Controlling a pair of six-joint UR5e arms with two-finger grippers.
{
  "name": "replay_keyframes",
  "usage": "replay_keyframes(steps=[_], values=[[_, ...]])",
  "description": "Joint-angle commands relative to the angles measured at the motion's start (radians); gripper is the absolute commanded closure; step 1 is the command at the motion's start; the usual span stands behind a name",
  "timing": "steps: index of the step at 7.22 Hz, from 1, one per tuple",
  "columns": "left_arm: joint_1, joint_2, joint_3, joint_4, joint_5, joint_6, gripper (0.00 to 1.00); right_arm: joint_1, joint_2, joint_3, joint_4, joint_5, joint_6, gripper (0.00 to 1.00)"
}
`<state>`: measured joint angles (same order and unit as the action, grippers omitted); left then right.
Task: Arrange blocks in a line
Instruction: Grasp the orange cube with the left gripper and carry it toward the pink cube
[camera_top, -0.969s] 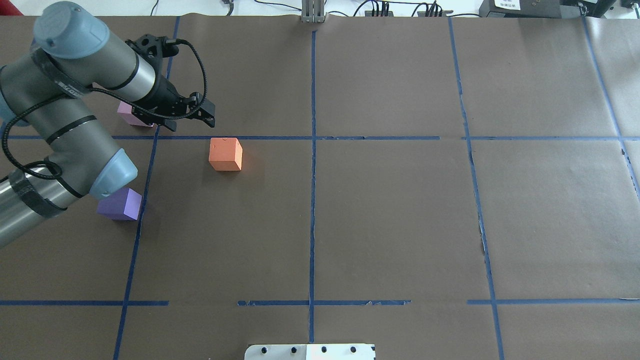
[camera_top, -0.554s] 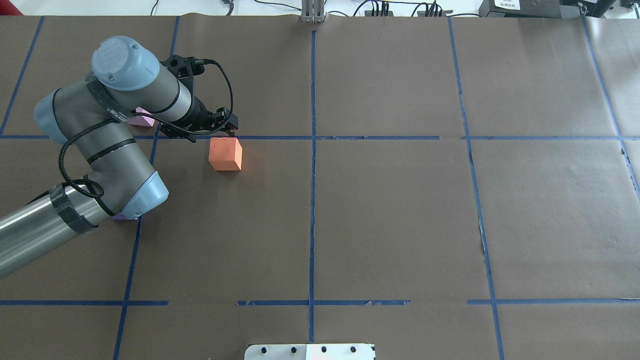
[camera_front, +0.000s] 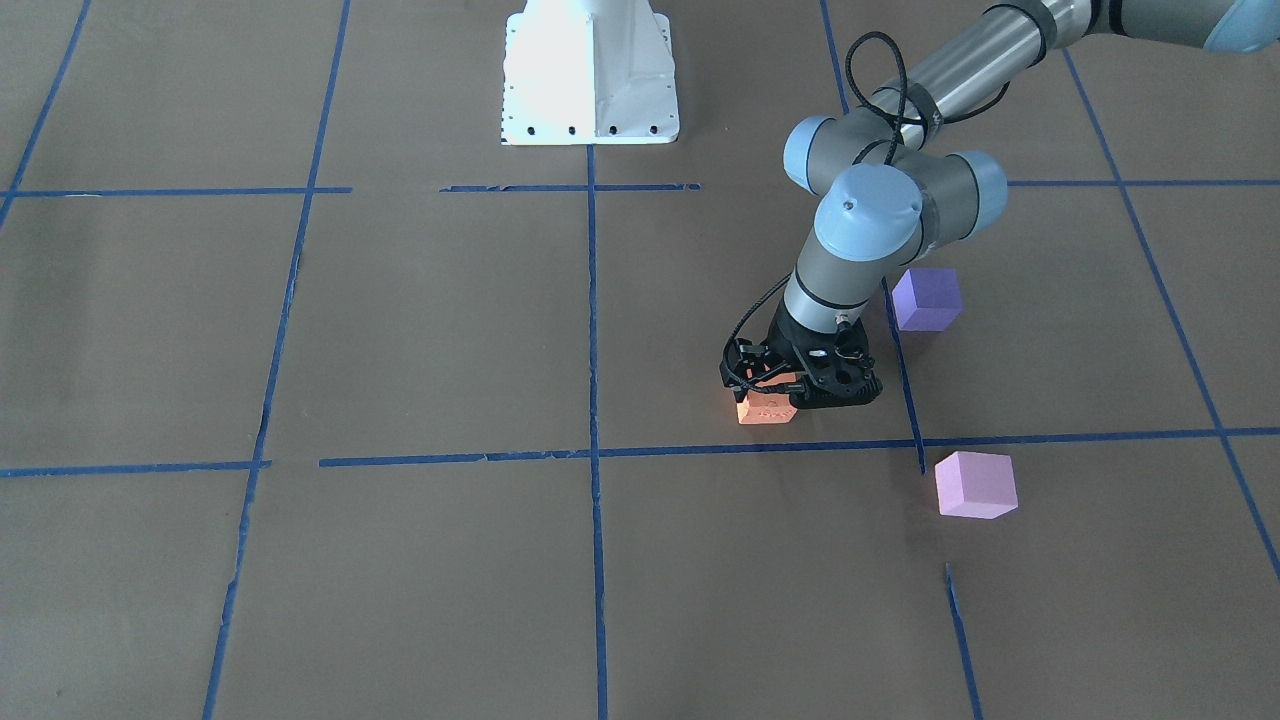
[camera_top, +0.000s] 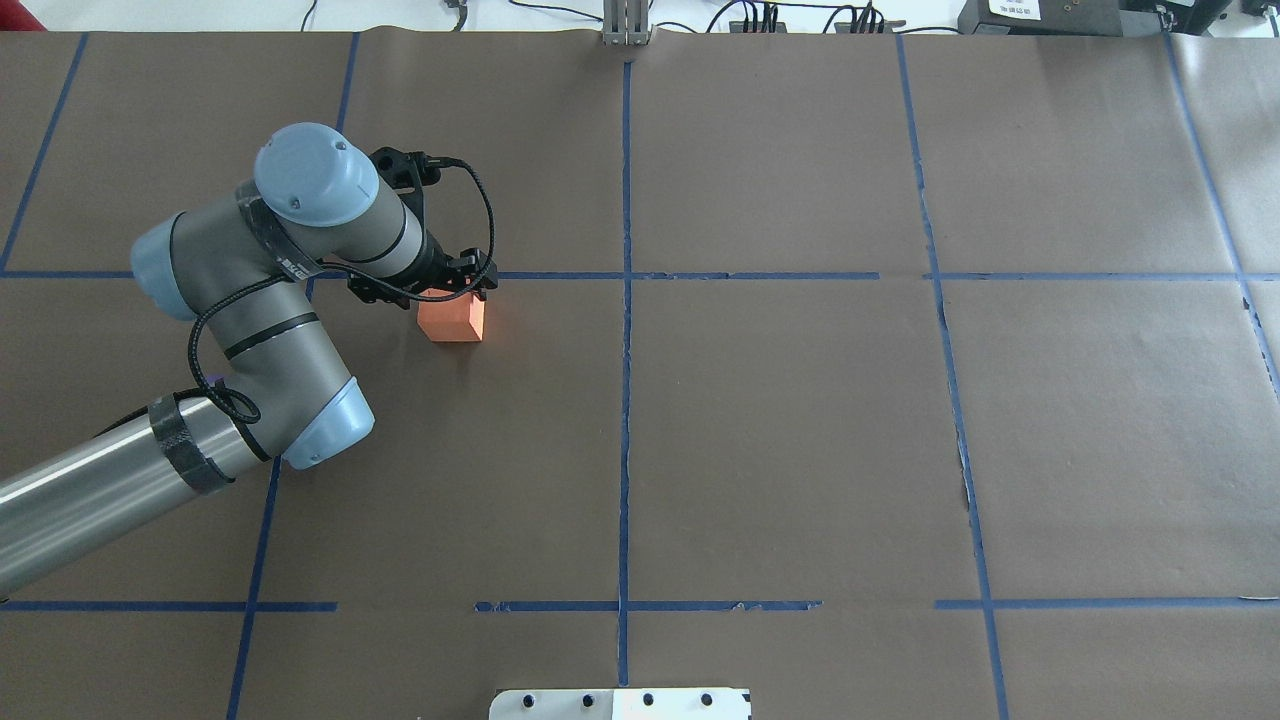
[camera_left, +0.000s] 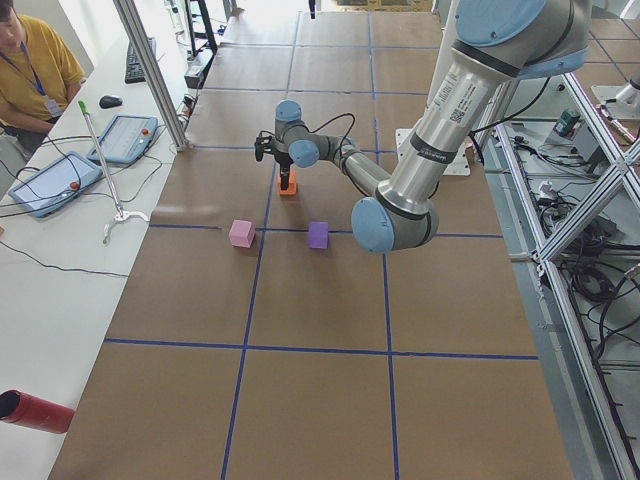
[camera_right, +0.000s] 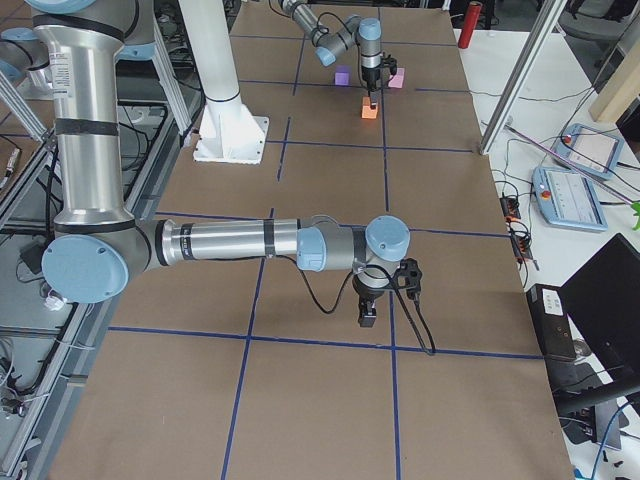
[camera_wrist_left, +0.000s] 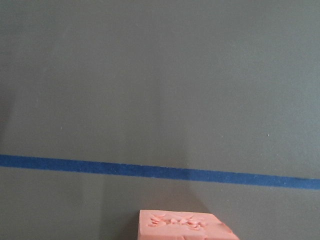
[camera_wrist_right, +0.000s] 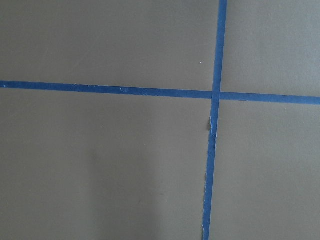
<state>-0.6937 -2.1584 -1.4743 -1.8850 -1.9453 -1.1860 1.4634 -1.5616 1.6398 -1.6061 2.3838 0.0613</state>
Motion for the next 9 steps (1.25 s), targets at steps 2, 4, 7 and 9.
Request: replay_keyframes(steps=[2, 4, 7, 9], values=[[0.014, 0.0, 0.016, 0.015, -0.006, -0.001, 0.91, 0.0, 0.0, -0.002, 0.0, 0.0, 0.0, 0.0], [-0.047, 0.038, -0.038, 0.023, -0.086, 0.032, 0.92, 0.0, 0.0, 0.0, 0.0, 0.0, 0.0, 0.0], [-0.171, 0.214, -0.112, 0.053, -0.122, 0.262, 0.93, 0.0, 0.0, -0.002, 0.0, 0.0, 0.0, 0.0], [-0.185, 0.268, -0.091, 0.046, -0.155, 0.312, 0.92, 0.0, 0.0, 0.0, 0.0, 0.0, 0.0, 0.0]])
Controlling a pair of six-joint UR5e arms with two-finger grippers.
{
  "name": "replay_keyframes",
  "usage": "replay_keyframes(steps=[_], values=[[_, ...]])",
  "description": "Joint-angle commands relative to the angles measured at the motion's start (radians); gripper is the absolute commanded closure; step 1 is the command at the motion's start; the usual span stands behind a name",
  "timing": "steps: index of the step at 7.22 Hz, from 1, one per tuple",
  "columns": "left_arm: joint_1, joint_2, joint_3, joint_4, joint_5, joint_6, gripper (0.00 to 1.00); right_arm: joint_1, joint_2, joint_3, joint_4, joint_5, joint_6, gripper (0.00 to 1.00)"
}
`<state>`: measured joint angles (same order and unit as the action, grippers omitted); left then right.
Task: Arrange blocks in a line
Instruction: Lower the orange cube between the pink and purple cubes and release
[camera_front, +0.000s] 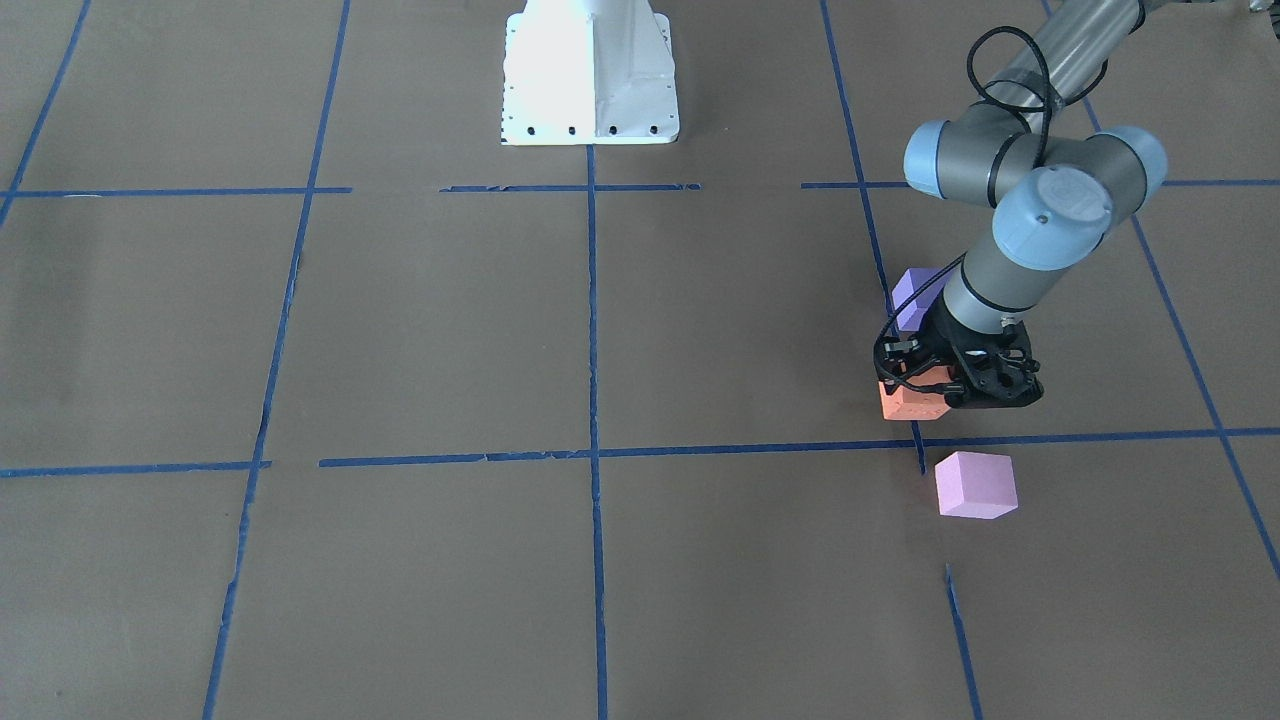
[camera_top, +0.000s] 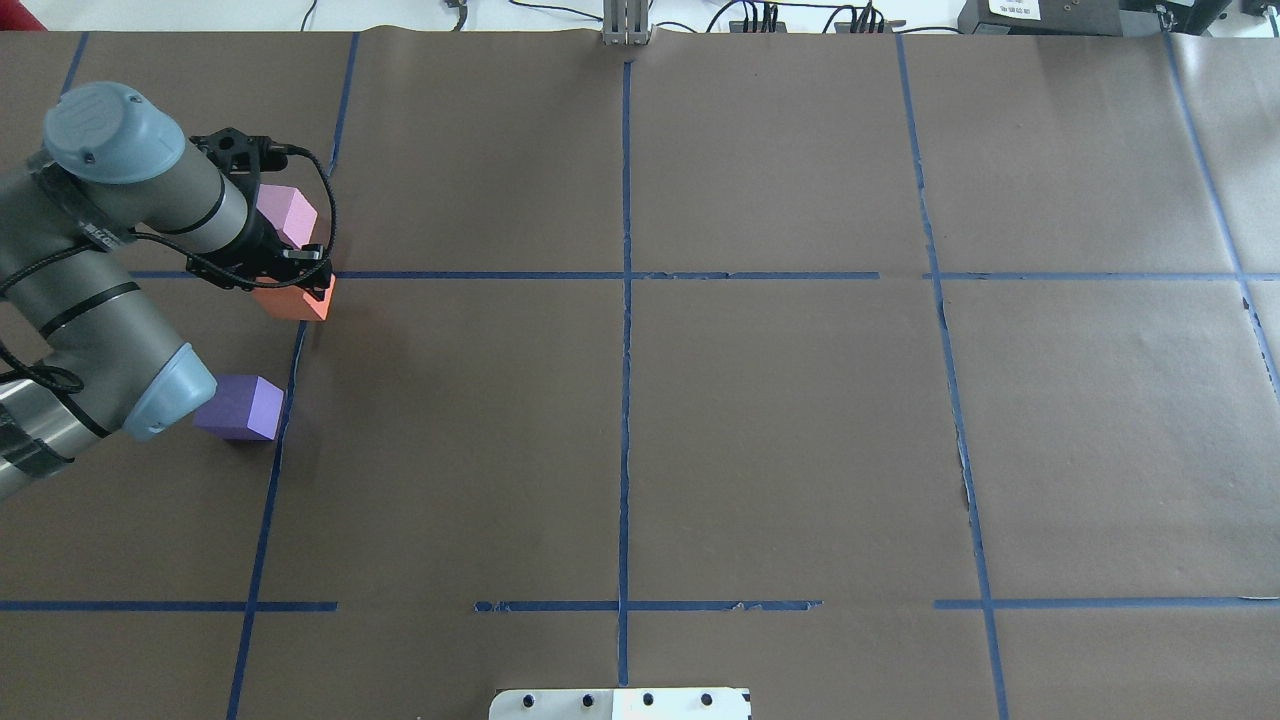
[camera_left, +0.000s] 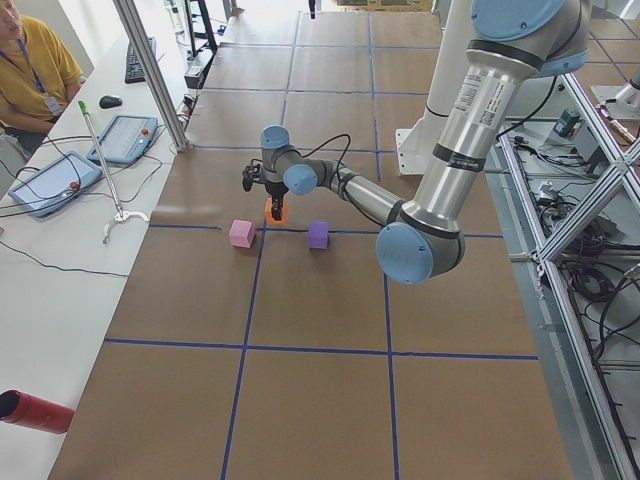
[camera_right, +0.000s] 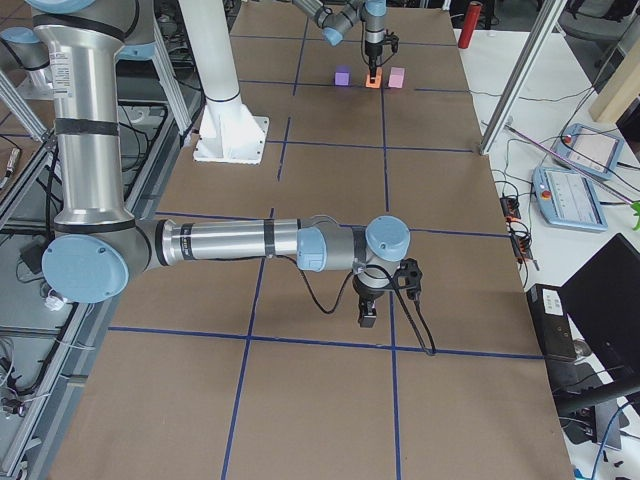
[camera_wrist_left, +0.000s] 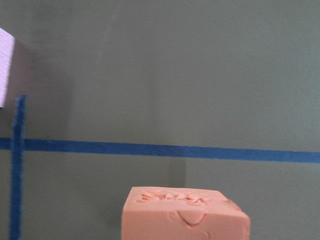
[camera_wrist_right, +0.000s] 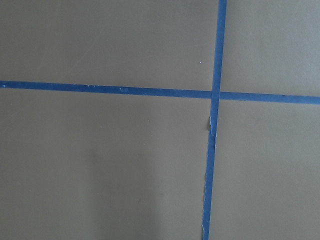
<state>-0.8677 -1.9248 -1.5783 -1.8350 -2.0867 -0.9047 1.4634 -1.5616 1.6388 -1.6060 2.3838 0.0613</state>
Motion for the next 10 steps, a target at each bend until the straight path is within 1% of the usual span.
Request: replay_keyframes(steps=[1, 2, 3, 4, 6, 7, 8, 9, 10], values=[[-0.011, 0.035, 0.043, -0.012, -0.013, 0.032, 0.92, 0.0, 0.0, -0.001, 0.0, 0.0, 0.0, 0.0], [-0.011, 0.036, 0.047, -0.015, -0.013, 0.032, 0.9, 0.0, 0.0, -0.001, 0.0, 0.0, 0.0, 0.0], [-0.01, 0.038, 0.05, -0.016, -0.013, 0.03, 0.63, 0.0, 0.0, 0.001, 0.0, 0.0, 0.0, 0.0], [-0.008, 0.04, 0.05, -0.016, -0.013, 0.027, 0.01, 0.0, 0.0, -0.001, 0.0, 0.0, 0.0, 0.0], [-0.019, 0.043, 0.04, -0.01, -0.019, 0.023, 0.0, 0.0, 0.0, 0.001, 0.0, 0.0, 0.0, 0.0], [-0.075, 0.043, 0.031, -0.001, -0.08, 0.03, 0.0, 0.0, 0.0, -0.001, 0.0, 0.0, 0.0, 0.0], [-0.121, 0.041, -0.004, 0.002, -0.104, 0.033, 0.0, 0.0, 0.0, -0.001, 0.0, 0.0, 0.0, 0.0], [-0.19, 0.049, -0.044, 0.017, -0.104, 0.044, 0.0, 0.0, 0.0, -0.001, 0.0, 0.0, 0.0, 0.0], [-0.258, 0.088, -0.098, 0.048, -0.107, 0.155, 0.0, 0.0, 0.0, -0.001, 0.0, 0.0, 0.0, 0.0]])
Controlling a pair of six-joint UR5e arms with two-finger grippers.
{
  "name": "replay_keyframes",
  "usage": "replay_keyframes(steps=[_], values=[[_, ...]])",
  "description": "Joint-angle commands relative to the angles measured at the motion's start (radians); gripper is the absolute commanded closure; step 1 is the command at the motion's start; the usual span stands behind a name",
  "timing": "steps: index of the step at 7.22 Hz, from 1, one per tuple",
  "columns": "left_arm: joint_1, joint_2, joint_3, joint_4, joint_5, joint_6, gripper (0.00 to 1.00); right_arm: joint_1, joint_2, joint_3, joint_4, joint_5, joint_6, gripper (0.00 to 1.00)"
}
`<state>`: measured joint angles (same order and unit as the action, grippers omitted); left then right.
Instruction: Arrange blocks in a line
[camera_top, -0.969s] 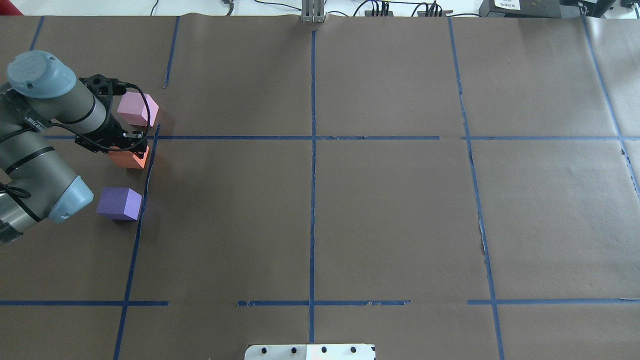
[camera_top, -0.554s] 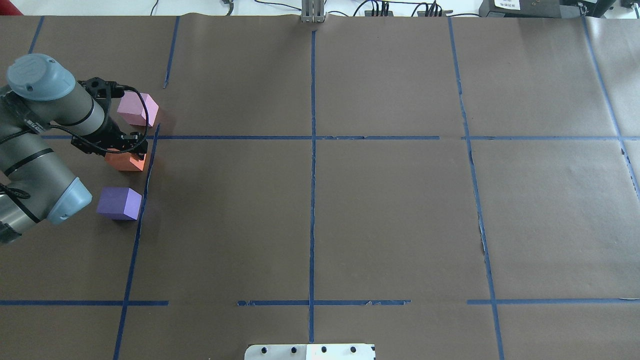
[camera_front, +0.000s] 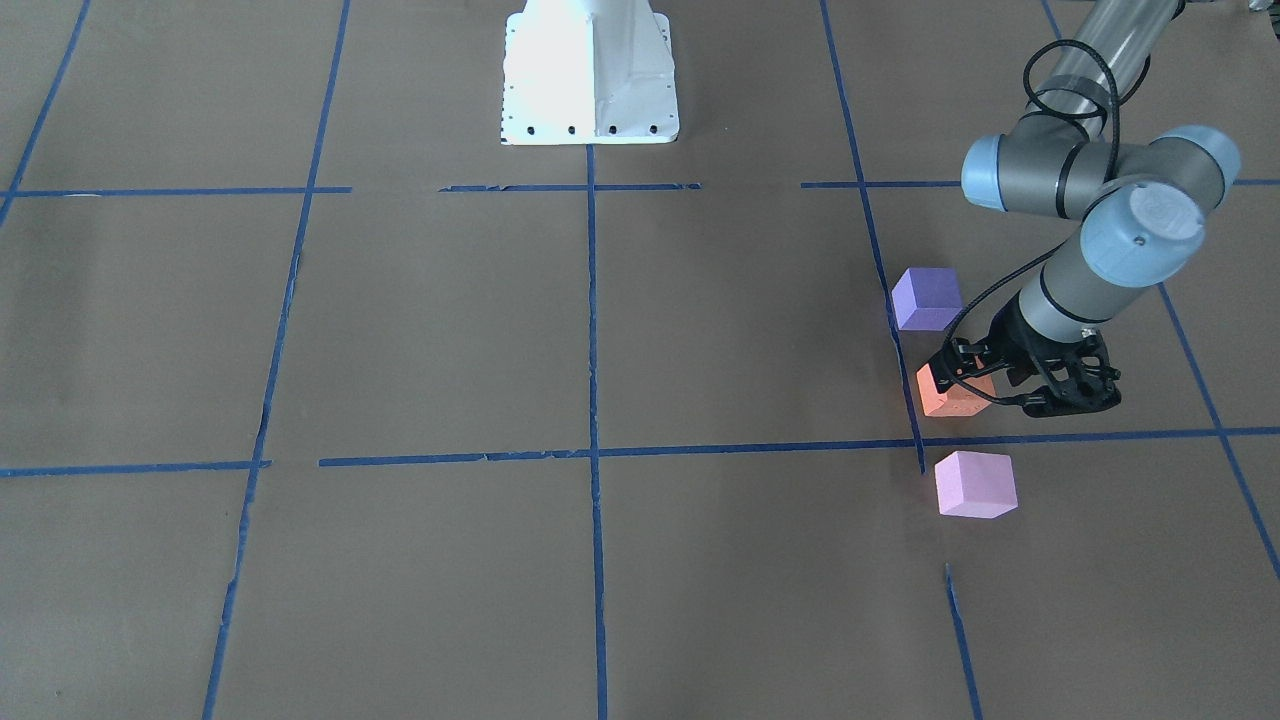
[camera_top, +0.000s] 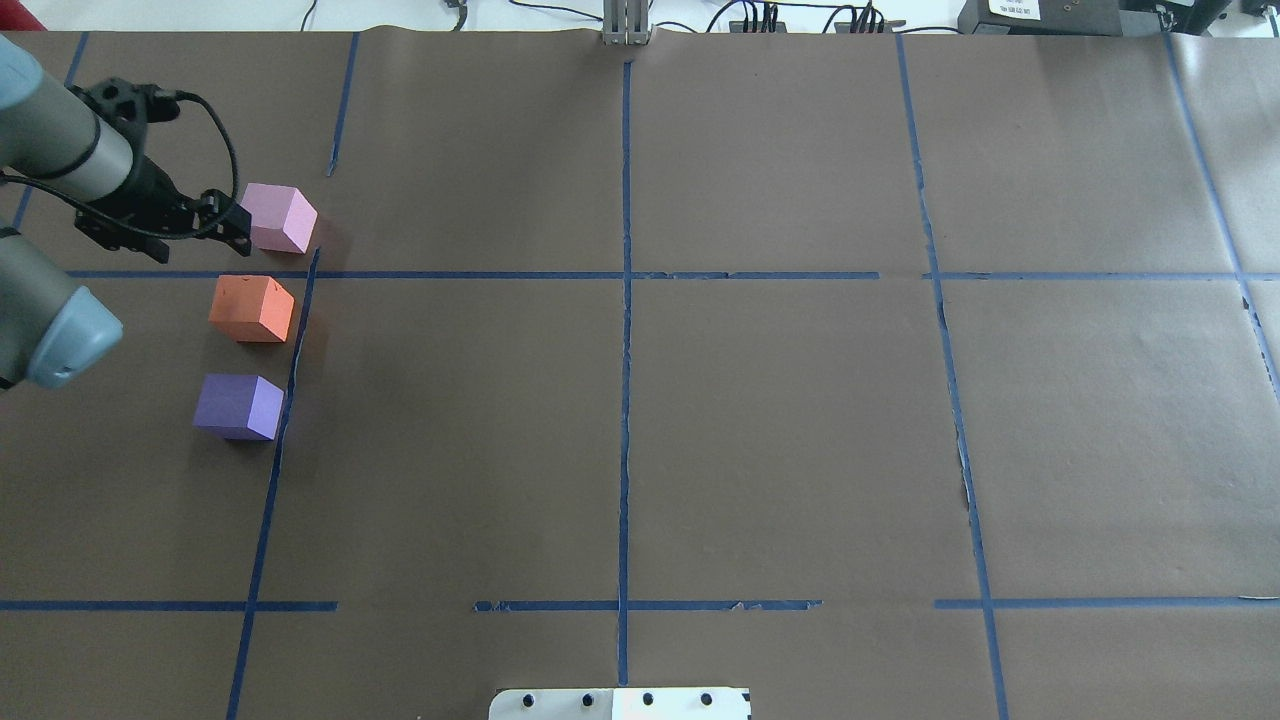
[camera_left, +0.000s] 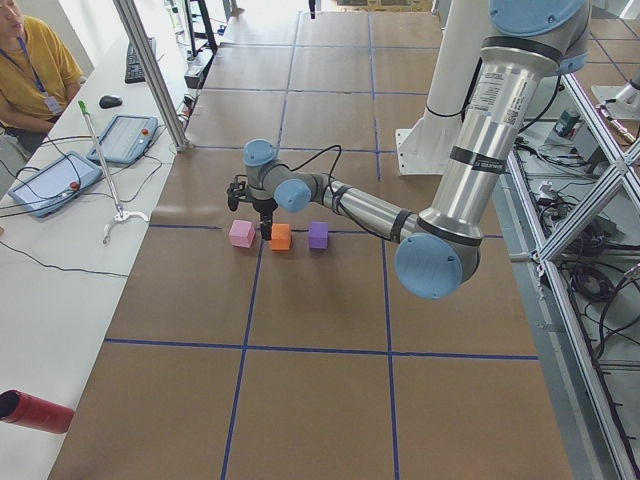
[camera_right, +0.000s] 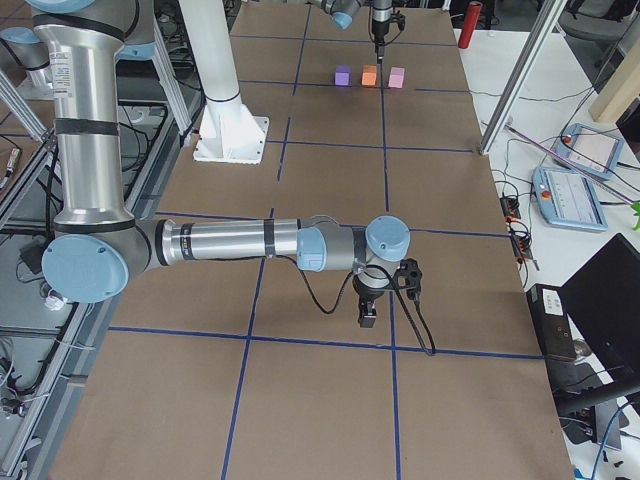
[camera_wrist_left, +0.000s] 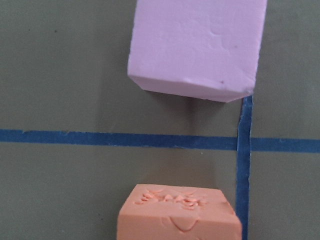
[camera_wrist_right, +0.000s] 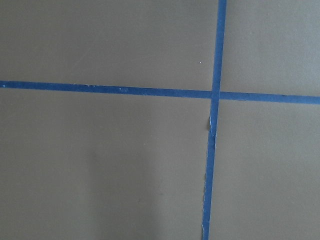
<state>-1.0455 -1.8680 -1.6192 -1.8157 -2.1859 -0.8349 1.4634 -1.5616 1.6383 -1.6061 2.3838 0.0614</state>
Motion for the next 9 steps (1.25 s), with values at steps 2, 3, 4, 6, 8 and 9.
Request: replay_keyframes(steps=[2, 3, 4, 6, 8, 9], values=[[-0.251, 0.11, -0.053, 0.114, -0.017, 0.485, 0.0, 0.0, 0.0, 0.0, 0.0, 0.0, 0.0, 0.0], [-0.336, 0.147, -0.018, 0.116, -0.052, 0.664, 0.0, 0.0, 0.0, 0.002, 0.0, 0.0, 0.0, 0.0], [-0.396, 0.203, 0.03, 0.104, -0.073, 0.832, 0.0, 0.0, 0.0, 0.002, 0.0, 0.0, 0.0, 0.0], [-0.462, 0.275, 0.041, 0.102, -0.074, 0.958, 0.0, 0.0, 0.0, 0.0, 0.0, 0.0, 0.0, 0.0], [-0.473, 0.277, 0.044, 0.105, -0.074, 0.951, 0.0, 0.0, 0.0, 0.0, 0.0, 0.0, 0.0, 0.0], [-0.473, 0.276, 0.044, 0.102, -0.071, 0.956, 0.0, 0.0, 0.0, 0.0, 0.0, 0.0, 0.0, 0.0]])
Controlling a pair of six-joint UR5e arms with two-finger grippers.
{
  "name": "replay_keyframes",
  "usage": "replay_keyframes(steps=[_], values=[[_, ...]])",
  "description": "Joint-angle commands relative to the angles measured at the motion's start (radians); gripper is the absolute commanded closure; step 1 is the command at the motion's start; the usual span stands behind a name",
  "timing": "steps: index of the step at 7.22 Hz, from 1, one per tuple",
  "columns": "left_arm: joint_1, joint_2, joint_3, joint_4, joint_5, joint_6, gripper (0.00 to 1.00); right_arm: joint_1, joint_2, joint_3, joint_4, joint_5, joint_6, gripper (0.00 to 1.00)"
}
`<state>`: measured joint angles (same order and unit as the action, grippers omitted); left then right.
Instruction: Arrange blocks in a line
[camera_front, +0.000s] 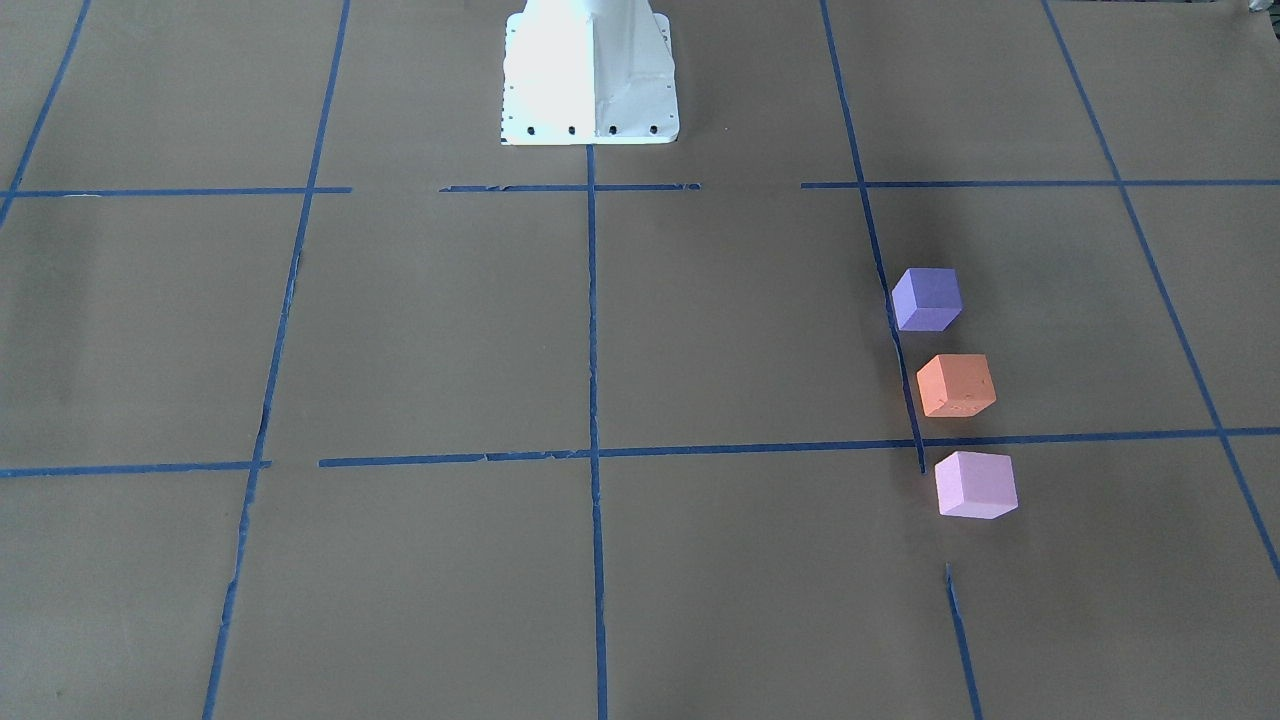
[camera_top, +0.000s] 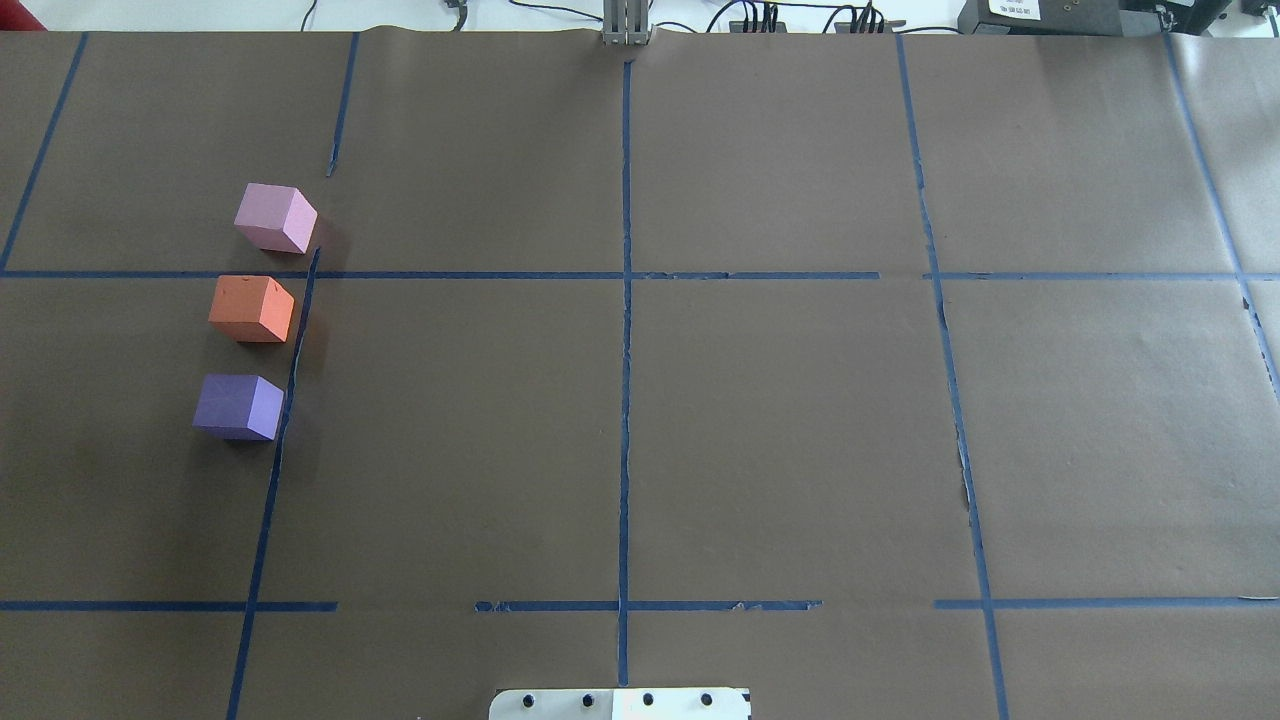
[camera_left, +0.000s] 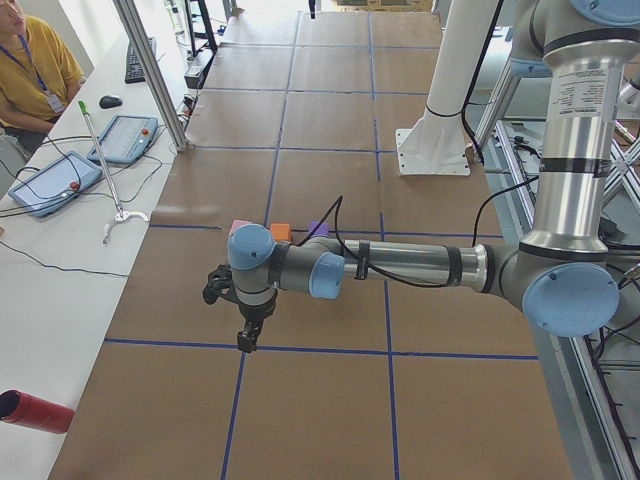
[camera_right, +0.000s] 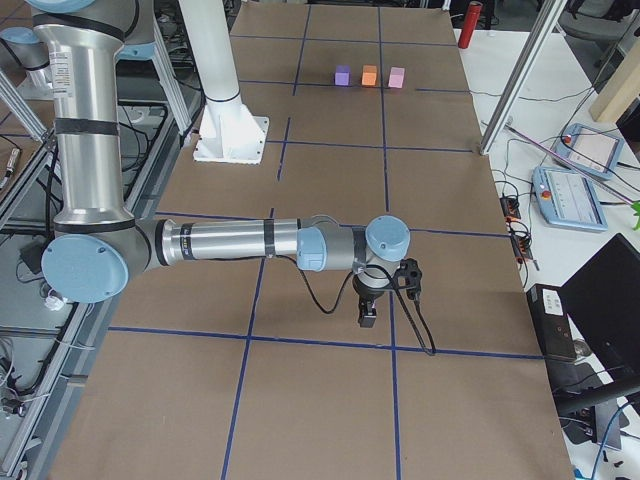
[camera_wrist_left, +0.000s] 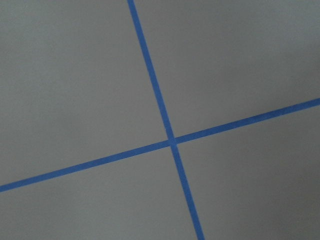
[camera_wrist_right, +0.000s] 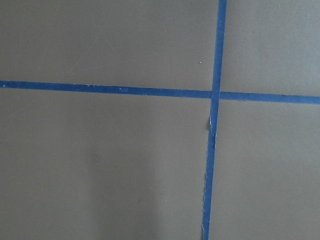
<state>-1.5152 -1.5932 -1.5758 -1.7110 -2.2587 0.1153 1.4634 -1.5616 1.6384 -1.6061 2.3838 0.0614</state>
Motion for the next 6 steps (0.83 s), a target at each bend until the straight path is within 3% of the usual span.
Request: replay_keyframes(steps=[1, 6], values=[[-0.003, -0.001, 0.0, -0.002, 0.001, 0.01, 0.0, 0.0, 0.0, 0.0, 0.0, 0.0, 0.0, 0.0], [-0.003, -0.004, 0.005, 0.01, 0.001, 0.001, 0.0, 0.0, 0.0, 0.0, 0.0, 0.0, 0.0, 0.0]])
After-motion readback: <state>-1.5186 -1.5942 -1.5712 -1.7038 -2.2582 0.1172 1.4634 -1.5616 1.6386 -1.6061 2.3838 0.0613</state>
